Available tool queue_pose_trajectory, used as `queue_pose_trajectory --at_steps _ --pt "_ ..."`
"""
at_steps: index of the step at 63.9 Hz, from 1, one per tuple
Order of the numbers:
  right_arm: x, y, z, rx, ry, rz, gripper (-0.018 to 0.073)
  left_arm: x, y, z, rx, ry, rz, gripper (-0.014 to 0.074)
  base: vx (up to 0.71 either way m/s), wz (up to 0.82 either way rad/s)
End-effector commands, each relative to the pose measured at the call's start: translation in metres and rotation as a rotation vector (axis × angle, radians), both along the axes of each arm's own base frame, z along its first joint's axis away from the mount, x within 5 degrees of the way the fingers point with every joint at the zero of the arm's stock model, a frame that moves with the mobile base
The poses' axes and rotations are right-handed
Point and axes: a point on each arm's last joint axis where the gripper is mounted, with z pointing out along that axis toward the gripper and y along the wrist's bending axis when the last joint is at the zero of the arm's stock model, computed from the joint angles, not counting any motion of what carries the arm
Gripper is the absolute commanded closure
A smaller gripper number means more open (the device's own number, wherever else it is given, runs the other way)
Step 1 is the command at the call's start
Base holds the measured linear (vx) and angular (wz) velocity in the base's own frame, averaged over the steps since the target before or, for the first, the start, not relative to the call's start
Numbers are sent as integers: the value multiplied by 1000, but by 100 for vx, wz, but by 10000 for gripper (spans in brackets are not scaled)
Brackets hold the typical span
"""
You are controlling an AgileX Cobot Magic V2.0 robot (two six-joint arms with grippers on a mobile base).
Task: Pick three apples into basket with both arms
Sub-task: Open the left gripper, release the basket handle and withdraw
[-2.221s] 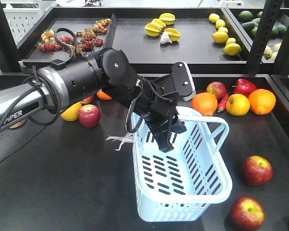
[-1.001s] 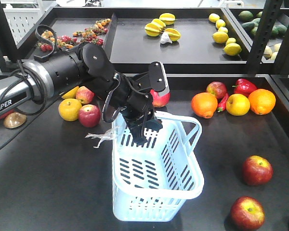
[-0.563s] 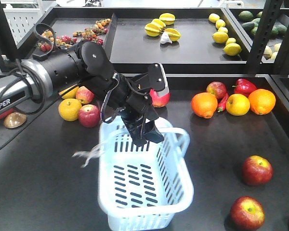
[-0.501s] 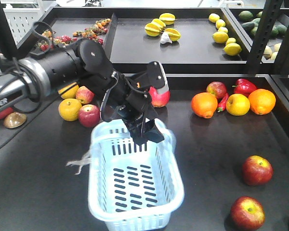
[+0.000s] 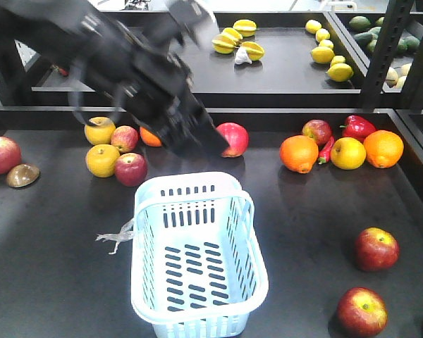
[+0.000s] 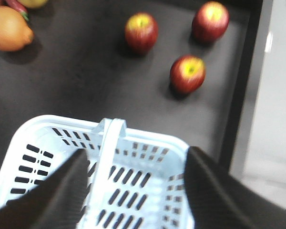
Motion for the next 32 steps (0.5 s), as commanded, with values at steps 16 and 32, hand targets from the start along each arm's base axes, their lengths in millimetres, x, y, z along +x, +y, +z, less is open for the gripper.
queue_pose_trajectory --at_steps 16,32 --pt "0 0 5 -35 -78 7 564 -102 54 76 -183 -152 13 605 0 0" --pt "0 1 6 -40 -83 8 564 -145 86 -5 -288 -144 211 604 0 0"
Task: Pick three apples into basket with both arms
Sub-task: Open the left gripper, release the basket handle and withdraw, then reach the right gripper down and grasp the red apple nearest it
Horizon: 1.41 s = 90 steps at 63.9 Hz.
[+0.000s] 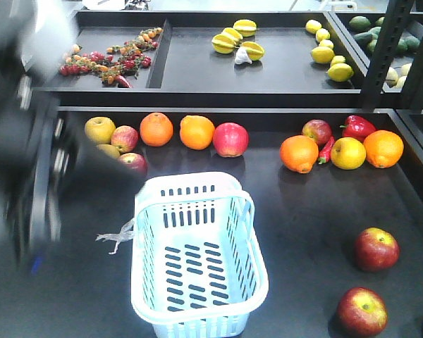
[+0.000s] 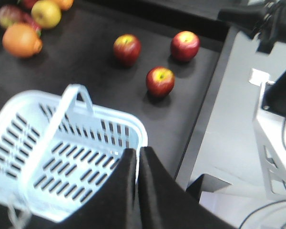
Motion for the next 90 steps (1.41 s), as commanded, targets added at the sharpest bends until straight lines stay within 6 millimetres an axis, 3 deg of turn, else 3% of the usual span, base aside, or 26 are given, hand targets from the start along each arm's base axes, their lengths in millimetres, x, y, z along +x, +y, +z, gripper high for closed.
queue_pose_trajectory --at_steps 1,14,26,36,49,54,60,69,79,85,90 --pt "0 1 6 -27 -80 8 564 -19 12 -10 -187 -76 115 604 0 0" --pt "0 1 10 -1 -123 14 564 -56 47 -80 -370 -130 330 604 0 0" --pt "0 3 21 23 -246 30 564 -78 74 -139 -407 -189 468 604 0 0" --pt "-4 3 37 198 -433 55 564 -86 82 -154 -436 -219 502 604 0 0" --pt "-12 -8 57 742 -623 57 563 -86 82 -154 -435 -218 503 604 0 0" --pt "-15 -7 73 752 -632 72 563 -87 81 -155 -432 -214 499 604 0 0" --pt "-17 1 97 583 -488 83 563 -87 81 -155 -429 -209 494 604 0 0" --pt "-19 1 138 295 -90 -8 563 -87 81 -155 -430 -211 495 604 0 0" --pt "-4 4 173 25 257 34 527 -87 81 -155 -429 -210 495 604 0 0" --pt "17 10 179 -75 395 137 407 -87 81 -155 -430 -212 496 604 0 0" --pt "35 12 177 -124 445 189 204 -87 81 -155 -430 -212 496 604 0 0"
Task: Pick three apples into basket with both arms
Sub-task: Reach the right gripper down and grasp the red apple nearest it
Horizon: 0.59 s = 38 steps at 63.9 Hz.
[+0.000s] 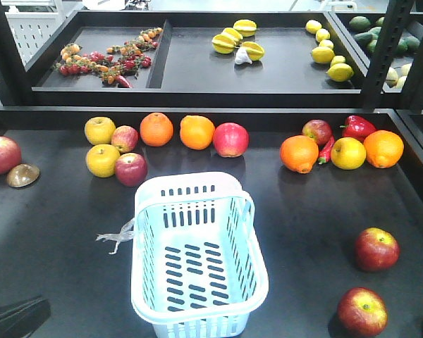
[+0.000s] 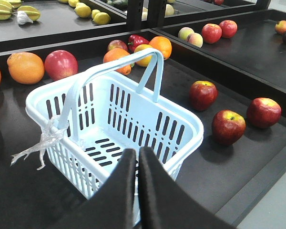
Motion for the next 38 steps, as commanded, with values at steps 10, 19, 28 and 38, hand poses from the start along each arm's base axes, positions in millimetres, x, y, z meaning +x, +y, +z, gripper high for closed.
queue_pose_trajectory --at_steps 10,19,28,38 --pt "47 -3 -1 -134 50 59 -148 3 1 11 -49 -30 37 604 0 0" --pt "68 -1 -12 -96 156 71 -163 3 1 11 -47 -28 34 603 0 0" --pt "98 2 -24 -53 315 91 -144 3 1 11 -46 -26 31 603 0 0" --pt "134 5 -49 -9 503 109 -120 3 1 11 -45 -24 29 603 0 0"
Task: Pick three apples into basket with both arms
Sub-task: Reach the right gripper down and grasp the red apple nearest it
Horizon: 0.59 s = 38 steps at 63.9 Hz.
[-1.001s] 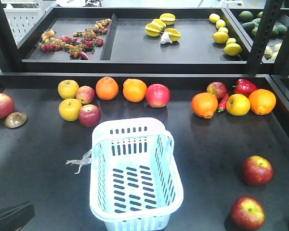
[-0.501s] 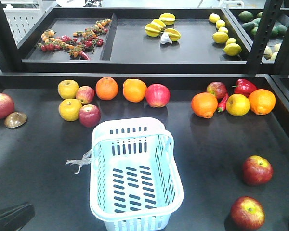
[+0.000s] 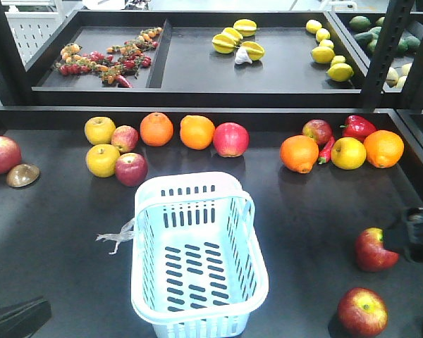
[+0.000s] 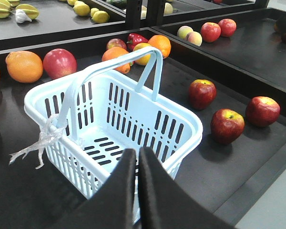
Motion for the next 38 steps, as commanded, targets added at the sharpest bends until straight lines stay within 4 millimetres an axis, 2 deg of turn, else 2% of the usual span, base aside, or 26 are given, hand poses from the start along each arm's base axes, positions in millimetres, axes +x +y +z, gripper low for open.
queue_pose_trajectory --at_steps 1,21,38 --pt "22 1 -4 15 34 4 -118 3 1 11 -47 -28 34 603 0 0" --pt "68 1 -70 19 297 -4 -94 3 0 10 -44 -22 26 603 0 0" --pt "87 0 -115 18 432 -13 -87 3 0 10 -44 -22 26 603 0 0"
